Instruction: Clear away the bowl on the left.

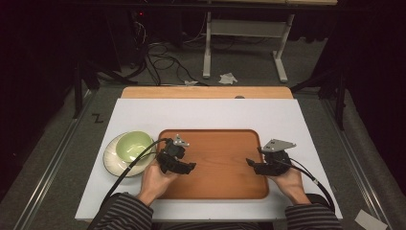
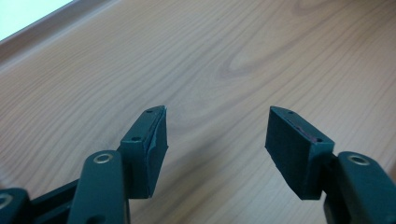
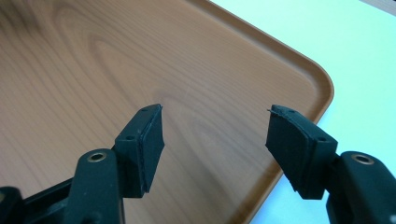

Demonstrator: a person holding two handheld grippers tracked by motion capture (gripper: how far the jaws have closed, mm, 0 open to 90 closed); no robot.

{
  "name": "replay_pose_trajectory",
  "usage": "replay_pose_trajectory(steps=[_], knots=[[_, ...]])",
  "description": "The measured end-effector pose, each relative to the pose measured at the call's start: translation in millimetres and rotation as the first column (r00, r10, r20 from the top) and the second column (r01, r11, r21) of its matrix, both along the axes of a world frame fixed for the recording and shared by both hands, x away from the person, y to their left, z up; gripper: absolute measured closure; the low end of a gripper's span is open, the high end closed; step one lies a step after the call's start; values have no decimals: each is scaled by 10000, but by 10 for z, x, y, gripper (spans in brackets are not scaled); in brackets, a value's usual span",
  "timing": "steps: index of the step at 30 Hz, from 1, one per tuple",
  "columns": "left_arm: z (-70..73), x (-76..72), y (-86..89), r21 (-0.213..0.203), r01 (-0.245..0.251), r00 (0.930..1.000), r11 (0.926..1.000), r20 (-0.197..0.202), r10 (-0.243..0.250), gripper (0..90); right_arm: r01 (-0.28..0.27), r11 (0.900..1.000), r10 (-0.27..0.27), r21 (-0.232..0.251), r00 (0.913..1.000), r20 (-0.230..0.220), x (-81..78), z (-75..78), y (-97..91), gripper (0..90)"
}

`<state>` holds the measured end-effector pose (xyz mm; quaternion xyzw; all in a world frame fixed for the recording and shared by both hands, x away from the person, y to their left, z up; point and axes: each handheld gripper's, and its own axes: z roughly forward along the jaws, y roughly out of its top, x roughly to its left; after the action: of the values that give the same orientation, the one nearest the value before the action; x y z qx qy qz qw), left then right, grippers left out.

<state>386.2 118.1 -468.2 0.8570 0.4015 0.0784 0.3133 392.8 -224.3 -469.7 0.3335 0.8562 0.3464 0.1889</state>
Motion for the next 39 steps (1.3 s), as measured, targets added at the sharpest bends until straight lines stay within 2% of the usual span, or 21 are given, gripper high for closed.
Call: replay_pose_trajectory(steps=[7,12,14,19,26,28,29,39], knots=[[-4,7,-4,-45,-74,10000,10000,-34,73,389,53,10000,-53,-22,10000,25,-2,-5,3,381],[10,10,8,-28,-47,10000,10000,-76,47,387,83,9999,-84,-98,9999,-120,11,-9,-1,380],[27,8,15,-88,-63,10000,9999,20,64,388,134,9999,-134,-69,9998,-119,7,-7,-3,380],[56,11,31,-208,-88,10000,9997,-29,87,395,84,10000,-85,-42,9999,-69,10,-12,-9,380],[107,-7,58,-386,-89,9999,9992,145,94,408,112,9999,-113,-92,9998,-133,-1,-3,-5,380],[123,-12,60,-282,14,9997,9996,256,-7,425,94,9999,-96,-114,9999,-129,-7,-4,-4,380],[129,-8,64,-402,54,9995,9992,311,-42,429,88,9999,-90,-86,9999,-146,-1,-10,-9,380],[166,15,113,-570,33,10000,9984,23,-31,388,44,9999,-47,-134,9998,-199,9,-12,-9,383]])
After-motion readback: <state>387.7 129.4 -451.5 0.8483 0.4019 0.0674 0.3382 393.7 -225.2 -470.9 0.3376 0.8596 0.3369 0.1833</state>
